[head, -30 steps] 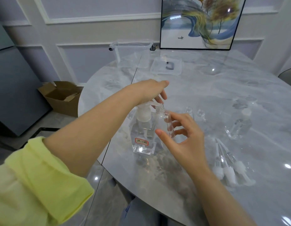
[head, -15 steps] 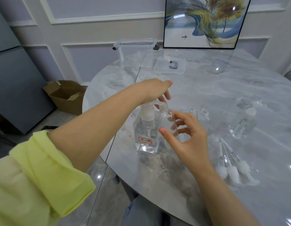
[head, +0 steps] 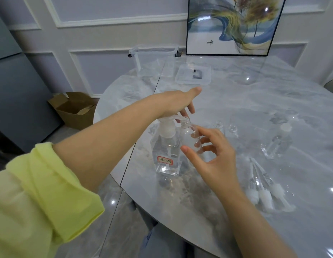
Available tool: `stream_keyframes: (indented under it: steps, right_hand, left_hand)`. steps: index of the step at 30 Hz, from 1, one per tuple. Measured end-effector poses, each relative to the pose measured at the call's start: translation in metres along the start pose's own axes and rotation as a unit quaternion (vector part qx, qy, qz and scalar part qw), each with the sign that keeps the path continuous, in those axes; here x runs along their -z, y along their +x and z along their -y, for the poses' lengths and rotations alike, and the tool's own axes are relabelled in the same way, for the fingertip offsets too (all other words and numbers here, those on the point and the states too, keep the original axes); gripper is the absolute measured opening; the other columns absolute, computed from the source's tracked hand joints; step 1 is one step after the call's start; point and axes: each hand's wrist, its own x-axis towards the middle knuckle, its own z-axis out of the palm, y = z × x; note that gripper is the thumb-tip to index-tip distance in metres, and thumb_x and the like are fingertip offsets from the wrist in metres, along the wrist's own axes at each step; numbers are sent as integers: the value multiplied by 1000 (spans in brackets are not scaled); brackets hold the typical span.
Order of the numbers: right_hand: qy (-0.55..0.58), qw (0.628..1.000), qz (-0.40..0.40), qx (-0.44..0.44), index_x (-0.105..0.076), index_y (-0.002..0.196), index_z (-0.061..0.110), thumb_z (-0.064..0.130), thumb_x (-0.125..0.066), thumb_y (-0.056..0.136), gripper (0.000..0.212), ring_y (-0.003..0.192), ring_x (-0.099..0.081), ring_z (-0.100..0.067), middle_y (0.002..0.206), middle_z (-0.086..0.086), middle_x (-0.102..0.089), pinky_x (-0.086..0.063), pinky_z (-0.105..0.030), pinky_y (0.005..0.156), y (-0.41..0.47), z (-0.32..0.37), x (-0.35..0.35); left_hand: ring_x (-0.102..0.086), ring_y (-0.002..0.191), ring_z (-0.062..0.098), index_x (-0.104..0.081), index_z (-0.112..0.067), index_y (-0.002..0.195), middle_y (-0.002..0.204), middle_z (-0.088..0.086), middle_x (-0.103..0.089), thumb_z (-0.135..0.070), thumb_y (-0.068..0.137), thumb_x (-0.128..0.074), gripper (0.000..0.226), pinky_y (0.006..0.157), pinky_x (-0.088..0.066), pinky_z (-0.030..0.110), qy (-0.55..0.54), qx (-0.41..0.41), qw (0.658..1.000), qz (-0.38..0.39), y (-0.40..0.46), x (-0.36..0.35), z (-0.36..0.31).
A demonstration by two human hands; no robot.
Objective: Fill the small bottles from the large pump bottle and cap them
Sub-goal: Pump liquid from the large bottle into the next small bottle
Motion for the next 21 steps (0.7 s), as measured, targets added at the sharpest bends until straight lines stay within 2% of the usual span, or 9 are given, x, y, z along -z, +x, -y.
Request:
stream_keyframes:
  steps: [4,8,11,15,21]
  right_hand:
    - [4,1000,-3,4,-67,123,23,33,-83,79,48,94,-65,-11,108,8,-66,-53,-16,76,1,0,0]
    - [0,1000,0,3,-67,125,22,35,-82,80,48,98,-65,-12,109,7,-67,-55,-19,77,1,-2,-1]
    - [-1,1000,1,7,-67,125,21,39,-80,81,49,98,-65,-11,109,8,-66,-54,-17,78,2,-2,0]
    - [2,1000,2,5,-68,125,19,41,-80,81,50,98,-65,-12,109,8,-66,-54,-19,78,1,-1,0]
    - [5,1000,6,-2,-68,124,21,32,-83,80,48,97,-65,-13,108,8,-66,-54,-19,78,1,0,0]
  left_hand:
    - [-67,105,18,-71,-26,111,107,-3,-74,-71,100,-13,75,109,-41,46,3,-11,1000,-9,0,1,-1]
    - [-67,105,20,-72,-26,109,111,-1,-73,-74,99,-13,76,105,-46,46,17,2,1000,8,2,0,-1]
    - [-67,107,21,-71,-28,109,108,-3,-74,-74,98,-13,75,109,-41,49,17,-9,1000,4,4,1,-1]
    - [-68,105,21,-72,-27,108,108,-3,-74,-75,98,-13,77,107,-44,47,16,0,1000,5,2,1,1]
    - [-66,107,21,-72,-27,108,108,-3,-74,-75,98,-11,78,110,-41,48,18,-3,1000,5,4,0,2]
